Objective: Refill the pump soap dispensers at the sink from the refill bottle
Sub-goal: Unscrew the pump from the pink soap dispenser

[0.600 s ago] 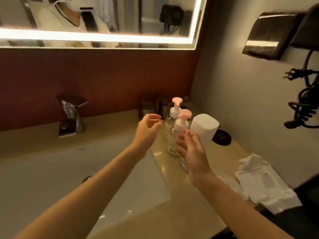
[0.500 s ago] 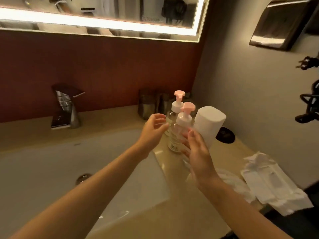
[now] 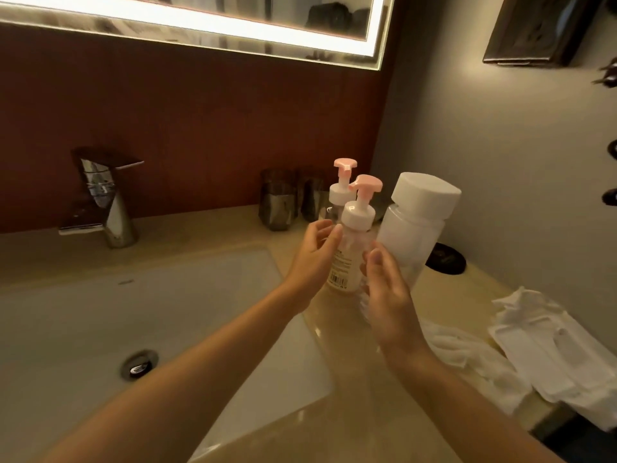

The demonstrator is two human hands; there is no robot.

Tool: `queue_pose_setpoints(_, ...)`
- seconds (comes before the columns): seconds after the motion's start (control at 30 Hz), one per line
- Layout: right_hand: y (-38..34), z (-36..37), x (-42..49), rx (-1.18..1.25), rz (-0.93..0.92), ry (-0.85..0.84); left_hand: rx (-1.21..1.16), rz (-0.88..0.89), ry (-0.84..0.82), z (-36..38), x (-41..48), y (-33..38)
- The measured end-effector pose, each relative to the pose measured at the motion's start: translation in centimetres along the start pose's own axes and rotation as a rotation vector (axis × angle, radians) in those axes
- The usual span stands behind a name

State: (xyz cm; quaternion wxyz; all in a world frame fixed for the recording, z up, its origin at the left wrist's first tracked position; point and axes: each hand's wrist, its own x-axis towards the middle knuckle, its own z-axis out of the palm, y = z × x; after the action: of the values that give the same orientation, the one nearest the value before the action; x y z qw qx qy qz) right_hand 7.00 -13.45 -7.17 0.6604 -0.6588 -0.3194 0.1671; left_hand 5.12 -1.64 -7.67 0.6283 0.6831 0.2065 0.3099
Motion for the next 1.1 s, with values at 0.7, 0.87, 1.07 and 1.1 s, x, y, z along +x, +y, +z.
queue_pose_setpoints(0.7, 1.0, 1.4, -0.7, 0.006, -0.035, -0.01, 0.016, 0.015, -0.012, 0.0, 1.2, -1.2)
queue_pose_setpoints(0.87, 1.5, 1.4, -0.8, 0.018, -0.059, -0.021, -0.051, 0.015, 0.047, 0.2, 0.6, -1.4)
queue_pose_setpoints(1.07, 2.2, 0.6, -1.3, 0.046, -0.079, -0.003, -0.041, 0.06, 0.112, -0.5, -0.4, -1.9)
queue_pose_setpoints(1.1, 2.2, 0.5, -1.4, 0.042, -0.08, -0.006, -0.029, 0.059, 0.078, -0.8, -0.7, -2.0)
